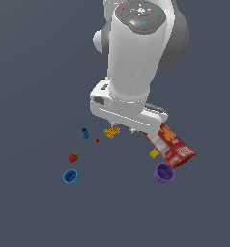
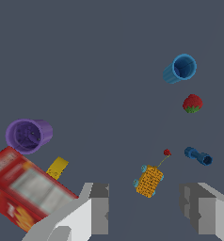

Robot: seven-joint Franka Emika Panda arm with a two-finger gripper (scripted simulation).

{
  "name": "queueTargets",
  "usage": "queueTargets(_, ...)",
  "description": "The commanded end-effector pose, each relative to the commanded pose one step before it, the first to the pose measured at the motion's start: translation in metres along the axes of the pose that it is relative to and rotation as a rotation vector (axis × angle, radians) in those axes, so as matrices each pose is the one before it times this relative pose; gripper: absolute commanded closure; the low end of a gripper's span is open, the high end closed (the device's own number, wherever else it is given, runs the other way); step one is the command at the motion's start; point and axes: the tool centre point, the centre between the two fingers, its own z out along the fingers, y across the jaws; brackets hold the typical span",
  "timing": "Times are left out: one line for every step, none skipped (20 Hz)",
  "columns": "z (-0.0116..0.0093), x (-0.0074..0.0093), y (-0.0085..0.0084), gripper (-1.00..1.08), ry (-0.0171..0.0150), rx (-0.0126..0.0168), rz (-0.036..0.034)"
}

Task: Pick up a designated object from a clutter of objects.

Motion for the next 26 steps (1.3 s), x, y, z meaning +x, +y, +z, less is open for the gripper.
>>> queueTargets(0.00396,0.00675,-0.01105,-0.20,-0.00021,-0.01056,0.04825)
queueTargets(0.00165,0.00231,-0.00452,-0.20,0.00011,-0.00415,0.01880)
queueTargets(0.00170,0.00216,-0.00458,-0.20,0.00024,-0.00416,0.01882)
queueTargets(0.00174,0.00201,-0.00465,-0.20,0.00038,-0.00416,0.01882)
queueTargets(0.00178,0.00185,-0.00470,-0.20,0.00051,-0.00416,0.01883)
queueTargets(0.00183,0.00170,-0.00474,-0.20,0.00064,-0.00415,0.01885)
queueTargets(0.00187,0.00154,-0.00479,-0.20,0.00077,-0.00414,0.01885)
queueTargets(0.00191,0.00138,-0.00483,-0.20,0.00090,-0.00413,0.01886)
queueTargets(0.00195,0.00122,-0.00486,-0.20,0.00103,-0.00411,0.01888)
queueTargets(0.00199,0.00105,-0.00489,-0.20,0.00116,-0.00409,0.01888)
queueTargets(0.00203,0.00089,-0.00491,-0.20,0.00129,-0.00406,0.01890)
queueTargets(0.00207,0.00072,-0.00493,-0.20,0.00142,-0.00403,0.01890)
queueTargets(0.00211,0.00055,-0.00494,-0.20,0.00155,-0.00400,0.01892)
queueTargets(0.00215,0.00038,-0.00495,-0.20,0.00168,-0.00396,0.01893)
queueTargets(0.00219,0.00021,-0.00495,-0.20,0.00180,-0.00391,0.01893)
queueTargets(0.00222,0.00005,-0.00494,-0.20,0.00193,-0.00387,0.01895)
queueTargets(0.00226,-0.00013,-0.00493,-0.20,0.00205,-0.00381,0.01895)
queueTargets(0.00229,-0.00029,-0.00491,-0.20,0.00217,-0.00376,0.01897)
queueTargets(0.00233,-0.00046,-0.00489,-0.20,0.00229,-0.00370,0.01898)
queueTargets(0.00236,-0.00063,-0.00486,-0.20,0.00241,-0.00364,0.01899)
queueTargets(0.00239,-0.00080,-0.00482,-0.20,0.00253,-0.00357,0.01900)
queueTargets(0.00243,-0.00097,-0.00478,-0.20,0.00264,-0.00350,0.01901)
queueTargets(0.00246,-0.00113,-0.00474,-0.20,0.00276,-0.00343,0.01902)
queueTargets(0.00249,-0.00130,-0.00468,-0.20,0.00287,-0.00335,0.01903)
queueTargets(0.00252,-0.00146,-0.00463,-0.20,0.00298,-0.00327,0.01904)
queueTargets(0.00255,-0.00162,-0.00456,-0.20,0.00308,-0.00318,0.01906)
